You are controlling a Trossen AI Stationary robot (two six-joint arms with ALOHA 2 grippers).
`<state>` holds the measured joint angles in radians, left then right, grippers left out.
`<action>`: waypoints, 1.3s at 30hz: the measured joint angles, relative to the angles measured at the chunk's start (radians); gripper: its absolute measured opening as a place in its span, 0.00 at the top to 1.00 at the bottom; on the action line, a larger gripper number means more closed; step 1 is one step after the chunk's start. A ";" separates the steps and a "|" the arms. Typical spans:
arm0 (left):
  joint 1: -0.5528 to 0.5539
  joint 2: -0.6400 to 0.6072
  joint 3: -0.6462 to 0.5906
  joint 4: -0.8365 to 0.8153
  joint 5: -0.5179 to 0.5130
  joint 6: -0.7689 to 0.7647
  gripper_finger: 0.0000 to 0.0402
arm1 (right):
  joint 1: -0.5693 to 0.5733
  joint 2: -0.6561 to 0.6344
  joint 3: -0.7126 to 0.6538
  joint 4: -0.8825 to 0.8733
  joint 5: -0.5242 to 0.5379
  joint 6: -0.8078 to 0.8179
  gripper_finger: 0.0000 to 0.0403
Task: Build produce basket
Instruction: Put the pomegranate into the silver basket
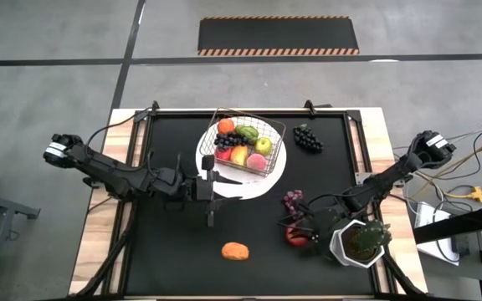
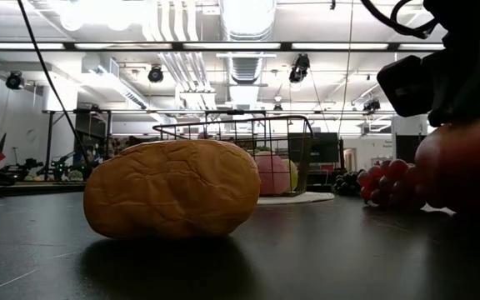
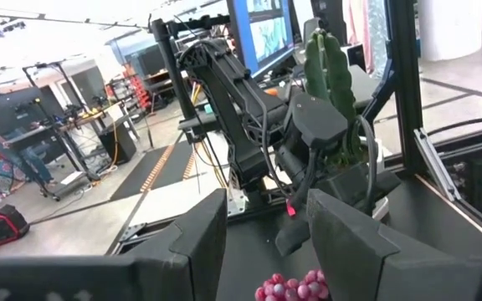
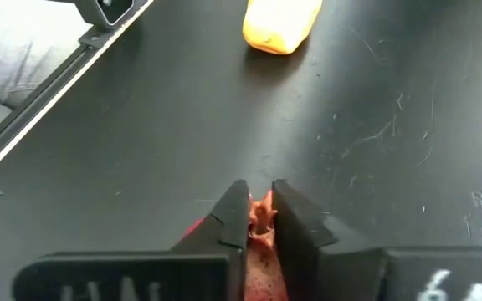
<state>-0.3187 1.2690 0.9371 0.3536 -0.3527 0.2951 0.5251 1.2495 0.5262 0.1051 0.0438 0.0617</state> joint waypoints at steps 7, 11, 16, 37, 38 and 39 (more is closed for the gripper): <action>0.000 0.000 0.000 0.005 0.000 0.000 0.63 | 0.000 -0.009 -0.002 0.013 0.000 -0.010 0.96; 0.000 0.000 0.000 0.005 0.000 0.001 0.63 | 0.000 -0.036 0.002 0.009 -0.002 -0.013 0.97; 0.000 0.000 0.000 0.005 -0.001 0.045 0.63 | -0.003 -0.096 0.031 0.025 0.007 -0.011 0.97; 0.000 -0.116 -0.104 0.004 -0.004 0.236 0.63 | -0.271 -0.100 0.301 0.041 0.325 -0.006 0.97; 0.000 -0.133 -0.111 0.005 -0.003 0.236 0.63 | -0.298 -0.091 0.318 0.046 0.325 0.000 0.97; 0.000 -0.147 -0.121 0.007 -0.003 0.236 0.63 | -0.324 -0.081 0.333 0.051 0.326 0.011 0.97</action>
<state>-0.3191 1.1216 0.8157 0.3608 -0.3561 0.5312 0.2008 1.1684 0.8589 0.1565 0.3695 0.0724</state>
